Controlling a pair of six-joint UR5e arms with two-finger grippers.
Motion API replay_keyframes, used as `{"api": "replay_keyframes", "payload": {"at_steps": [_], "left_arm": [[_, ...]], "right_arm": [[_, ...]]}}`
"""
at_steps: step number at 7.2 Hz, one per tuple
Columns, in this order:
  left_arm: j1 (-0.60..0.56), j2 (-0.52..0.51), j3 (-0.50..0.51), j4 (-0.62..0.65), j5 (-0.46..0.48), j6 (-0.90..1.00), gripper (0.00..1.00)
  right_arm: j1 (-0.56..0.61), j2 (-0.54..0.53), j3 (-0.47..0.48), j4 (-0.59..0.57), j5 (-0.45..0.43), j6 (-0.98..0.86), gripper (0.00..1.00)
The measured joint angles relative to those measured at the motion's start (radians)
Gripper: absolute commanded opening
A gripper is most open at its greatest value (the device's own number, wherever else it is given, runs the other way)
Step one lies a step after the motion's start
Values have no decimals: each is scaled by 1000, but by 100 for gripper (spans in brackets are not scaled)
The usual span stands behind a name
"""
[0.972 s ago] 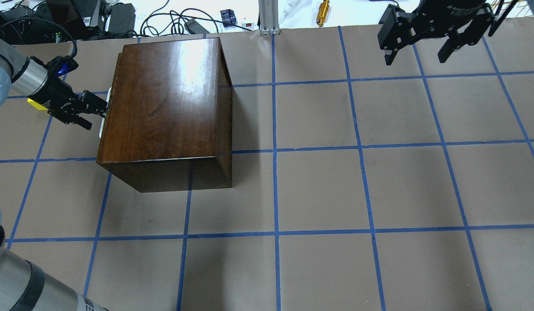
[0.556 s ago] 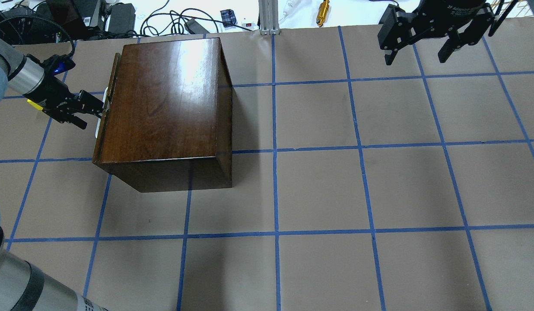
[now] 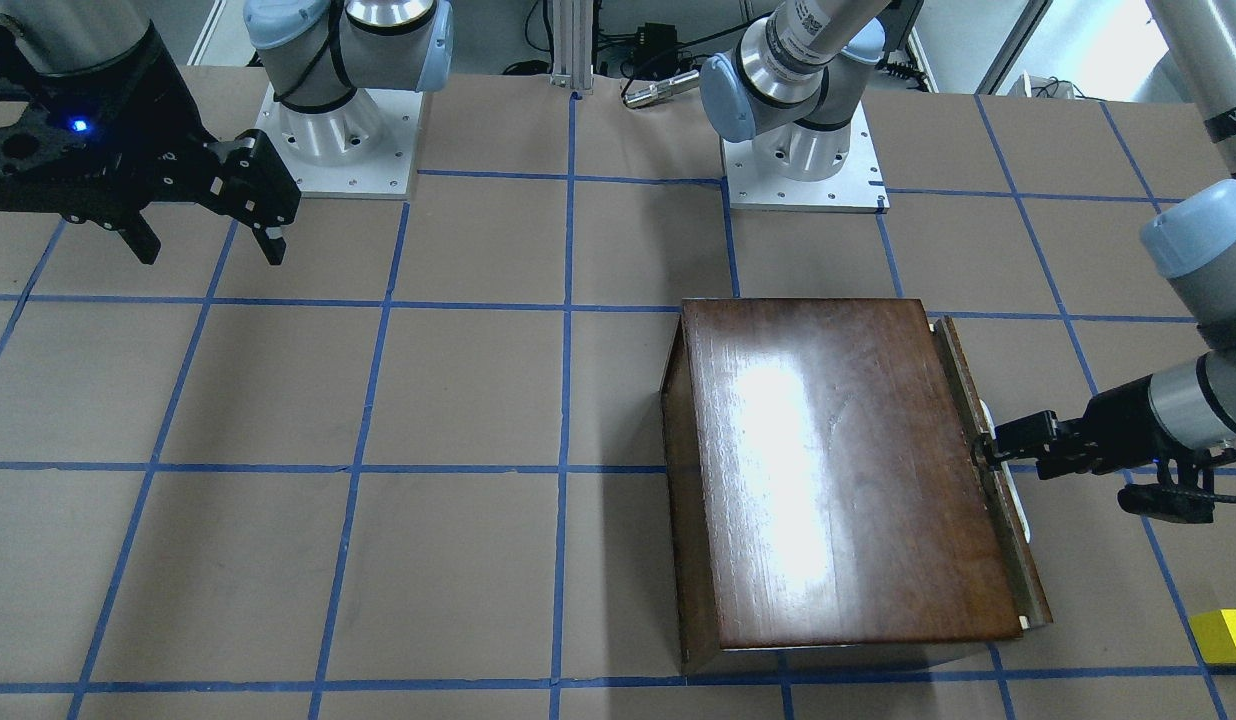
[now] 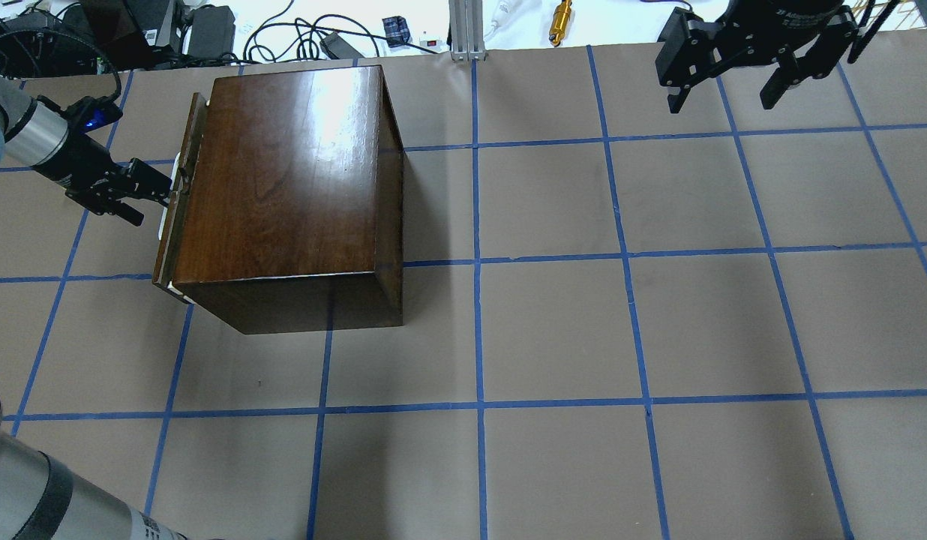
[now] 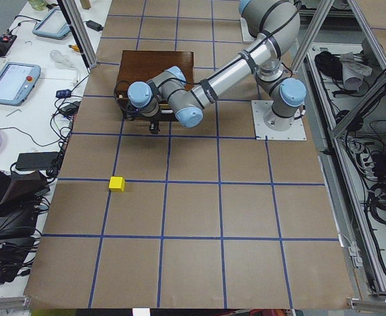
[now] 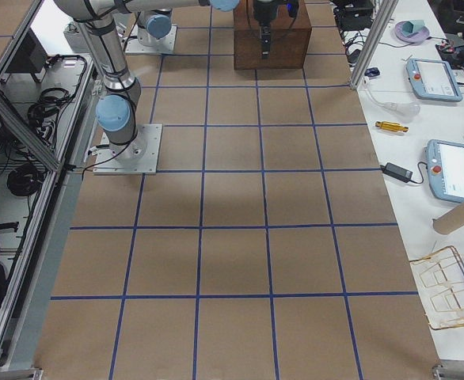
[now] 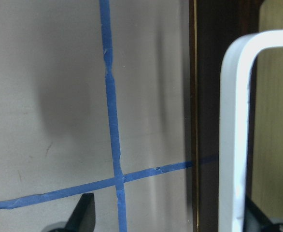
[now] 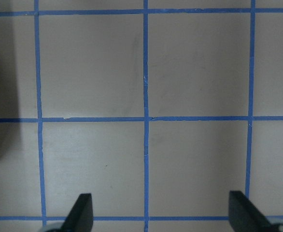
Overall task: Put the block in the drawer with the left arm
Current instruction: 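Pull the drawer outward from the cabinet with the left gripper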
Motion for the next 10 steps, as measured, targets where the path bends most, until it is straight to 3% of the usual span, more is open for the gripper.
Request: {"api": "replay_keyframes", "payload": {"at_steps": [10], "left_arm": [[90,-2,-1,0,0,32,100]], "right_arm": [[1,0,0,0,1,0,100]]}}
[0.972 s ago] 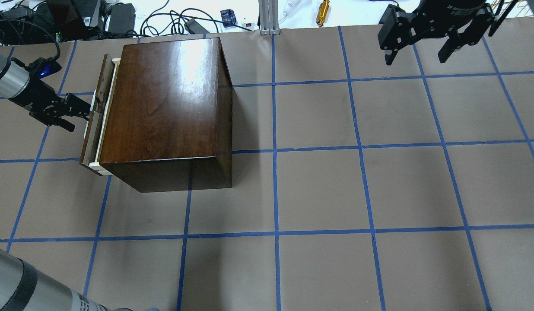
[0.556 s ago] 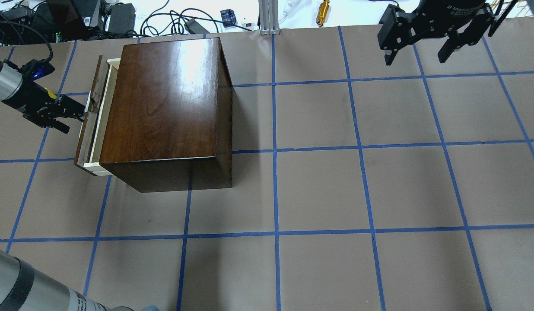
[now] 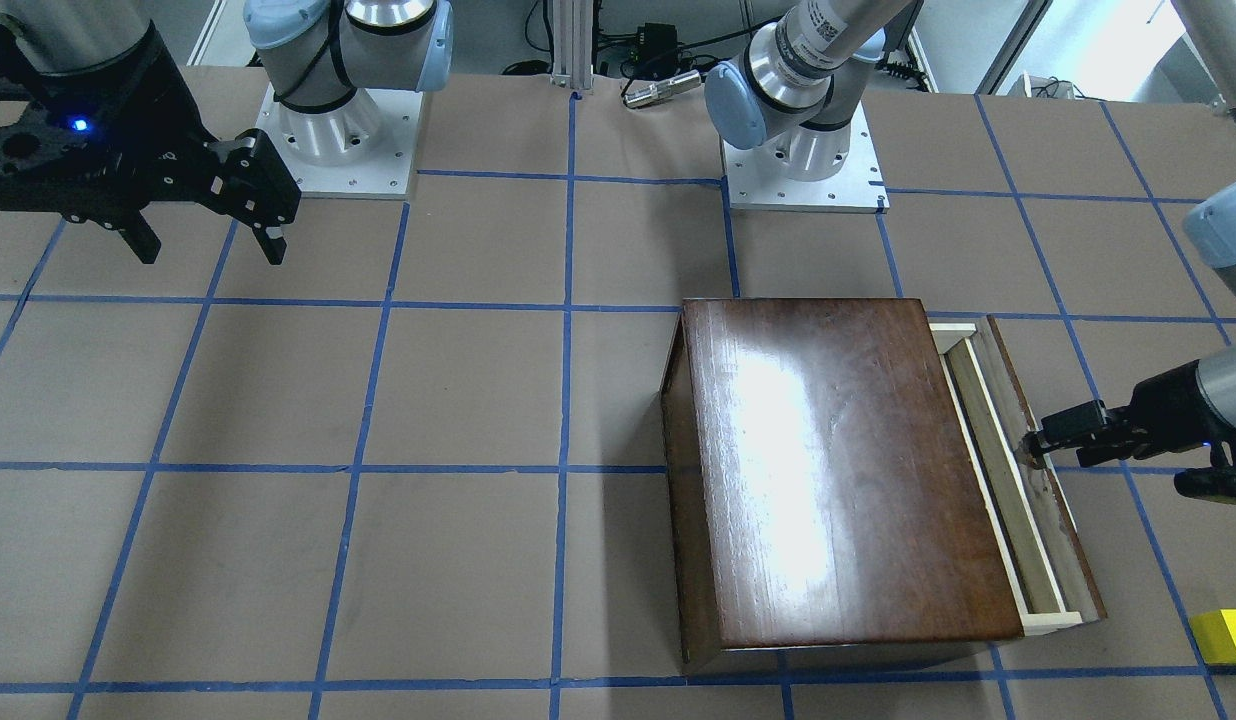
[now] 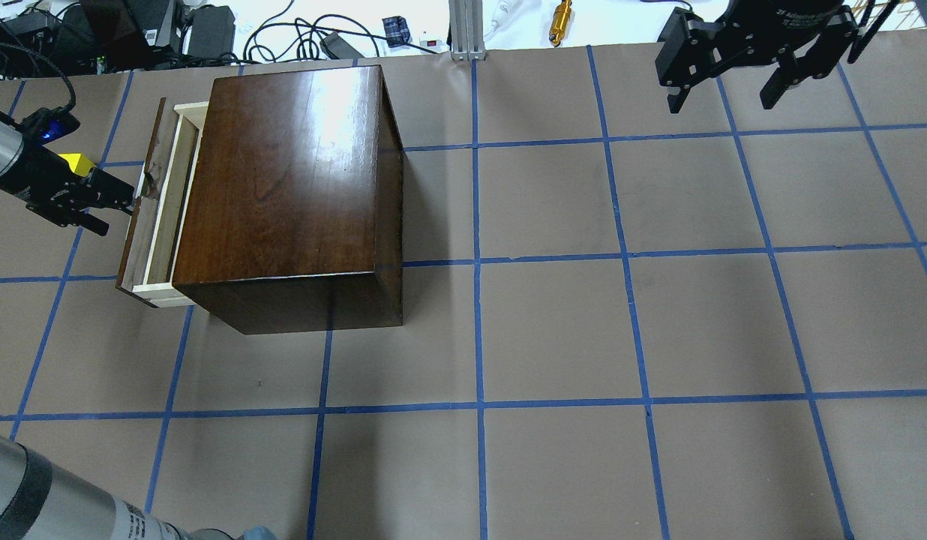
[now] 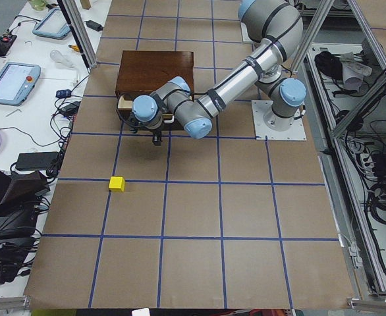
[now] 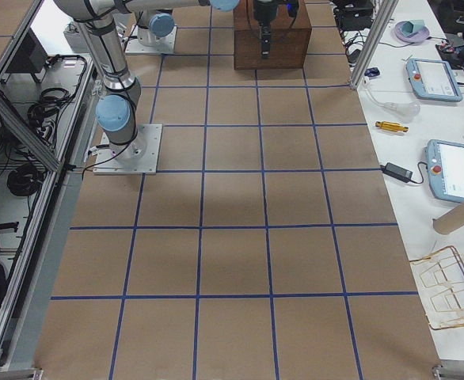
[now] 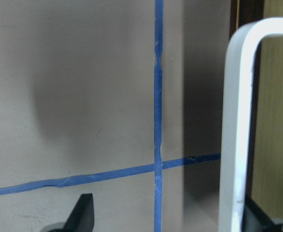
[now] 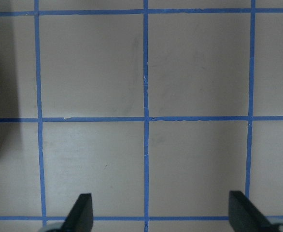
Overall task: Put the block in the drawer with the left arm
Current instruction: 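Pull the drawer outward from the cabinet with the left gripper, then release the handle and move the left gripper over the yellow cube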
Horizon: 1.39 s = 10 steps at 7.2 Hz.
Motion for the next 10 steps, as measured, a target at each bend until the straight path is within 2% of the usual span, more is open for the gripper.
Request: {"api": "replay_keyframes", "payload": {"at_steps": [10], "left_arm": [[30,-3,5,-1,-1,5,100]], "right_arm": [[0,1,0,0,0,0,100]]}}
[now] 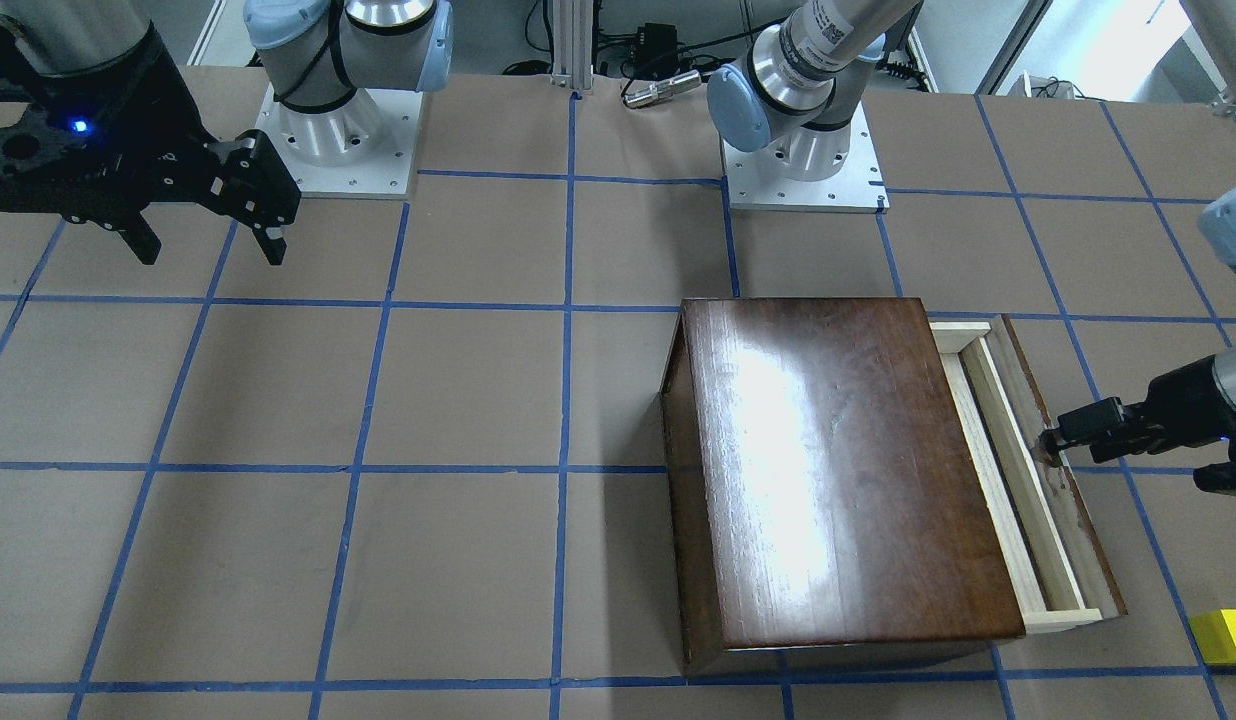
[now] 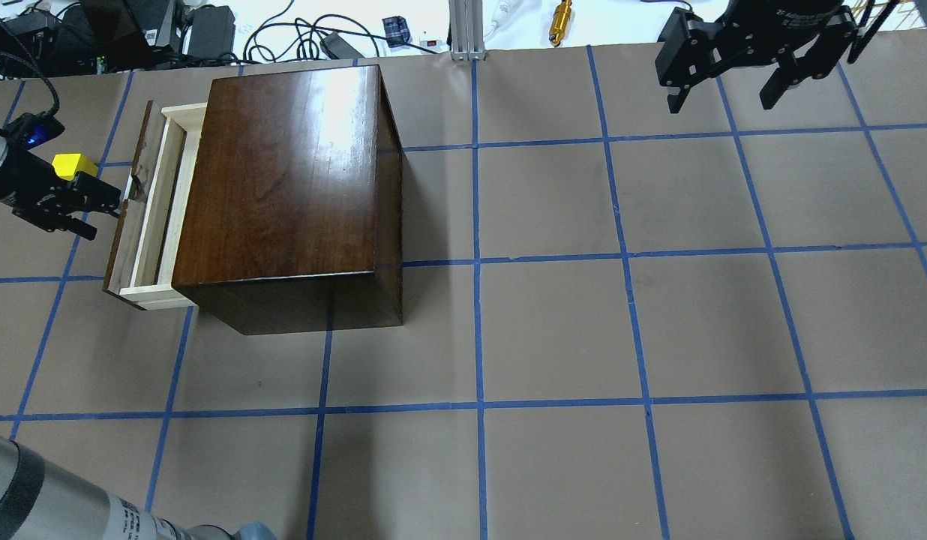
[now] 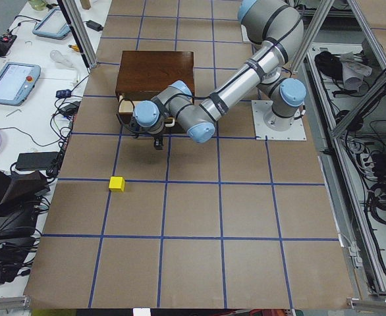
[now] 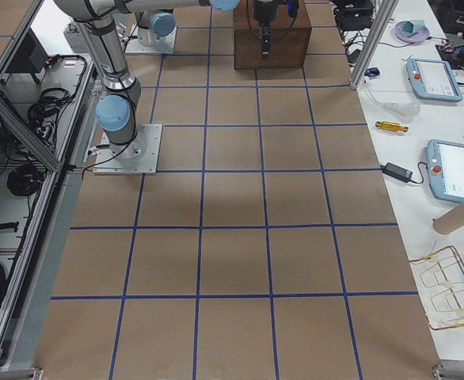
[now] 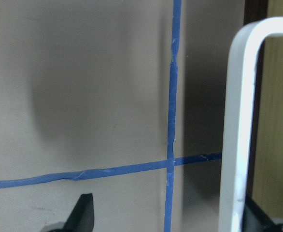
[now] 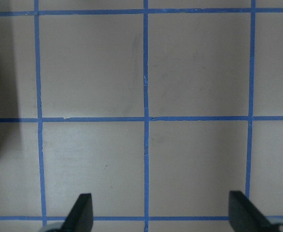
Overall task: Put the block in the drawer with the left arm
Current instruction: 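Release the handle and move the left gripper over the yellow cube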
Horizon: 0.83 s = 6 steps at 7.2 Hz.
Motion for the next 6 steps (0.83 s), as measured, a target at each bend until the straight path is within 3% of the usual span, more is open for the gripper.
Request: {"api": "replay_keyframes", "payload": {"at_steps": [4,6], "left_arm": [[0,20,31,-7,9,-7,100],[0,12,96,-8,72,1,100]], "right_arm": [[0,0,0,0,0,0,100],[0,0,0,0,0,0,100]]}}
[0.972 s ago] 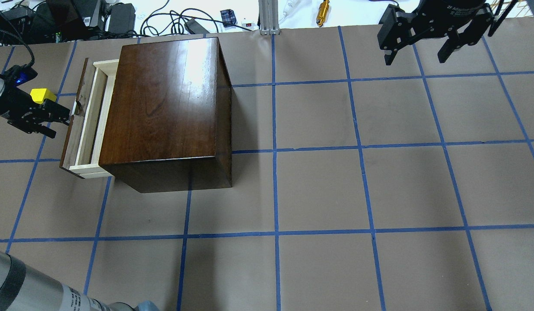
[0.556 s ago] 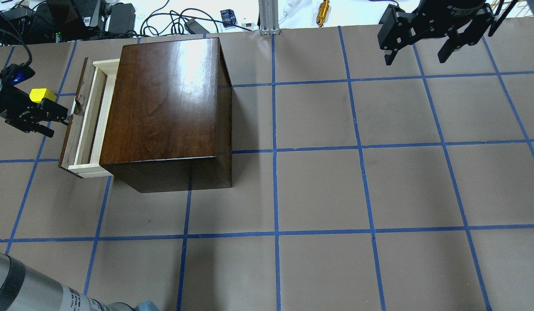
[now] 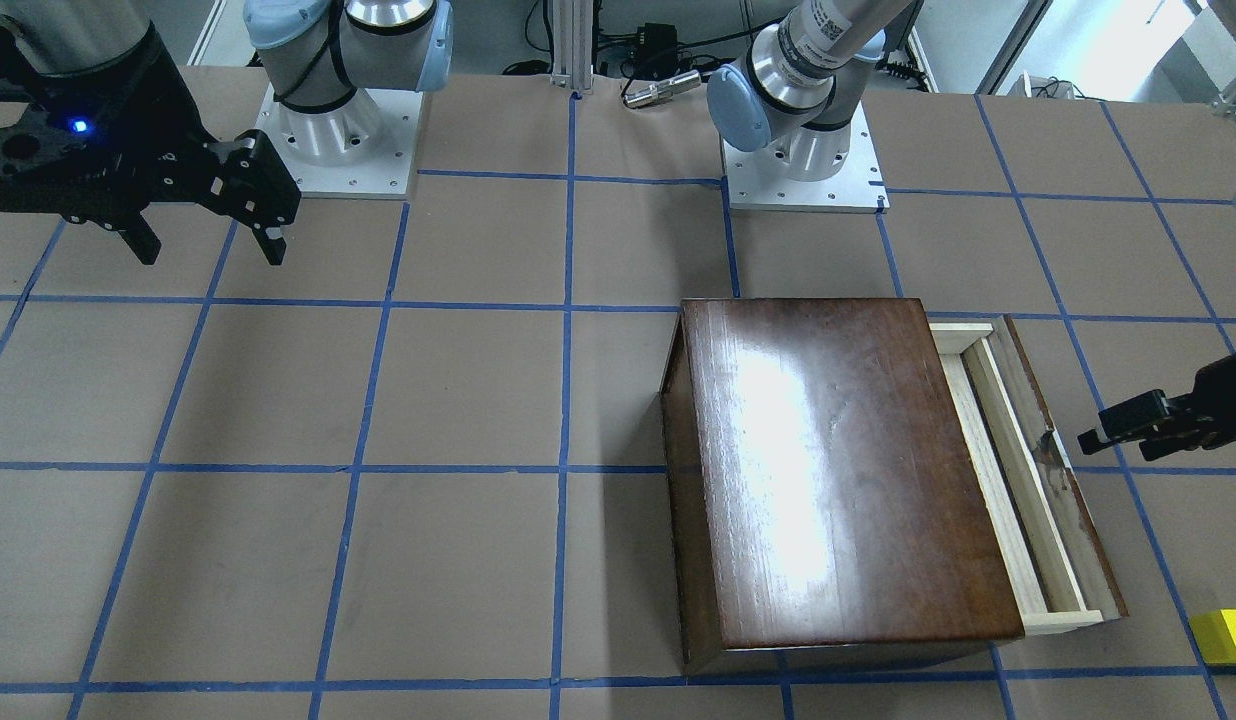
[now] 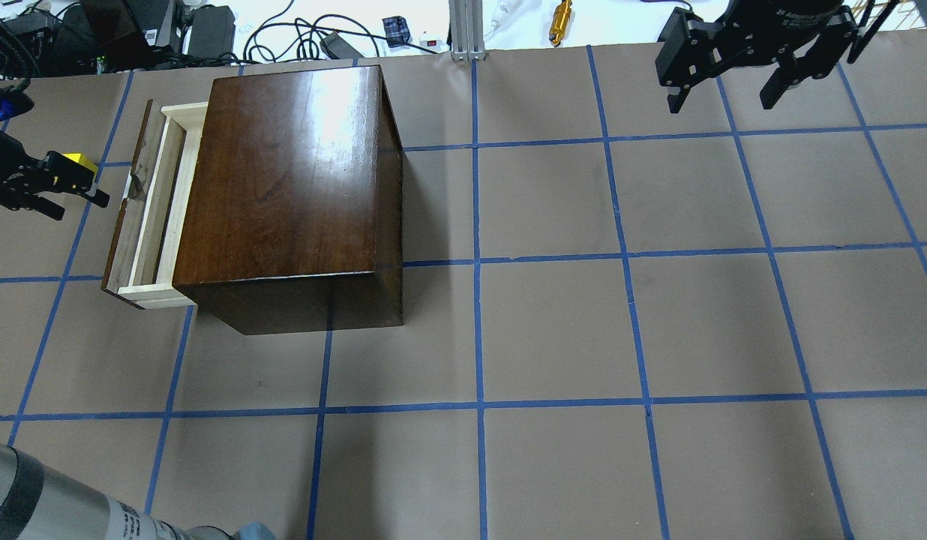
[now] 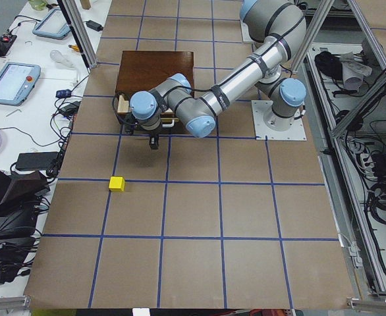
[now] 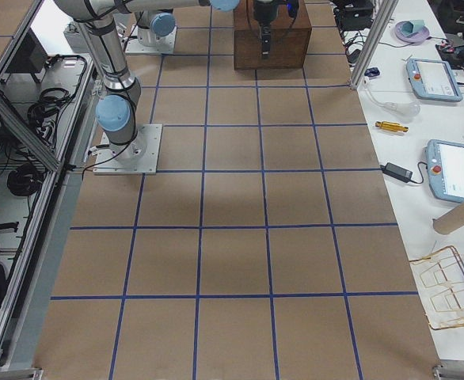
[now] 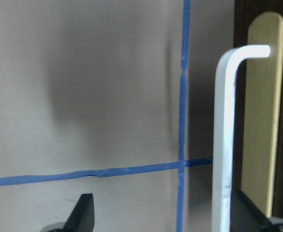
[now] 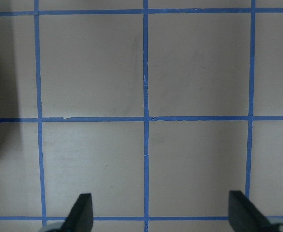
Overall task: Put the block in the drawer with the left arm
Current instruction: 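Release the handle and move the left gripper over the yellow cube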
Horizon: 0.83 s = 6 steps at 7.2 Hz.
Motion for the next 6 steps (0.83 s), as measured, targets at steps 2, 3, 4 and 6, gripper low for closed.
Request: {"api": "replay_keyframes", "payload": {"at_steps": [2,3,4,6], "left_arm": [[0,-46,78,50,60,20,100],[0,-78,92,111,69,29,100],[0,-108,104,153,73,66,100],[-1,-155,132,191,102,250,100]], "right_arm": [[0,0,0,0,-1,0,100],[1,0,0,0,0,0,100],[1,0,0,0,0,0,100],[1,0,0,0,-1,0,100]]}}
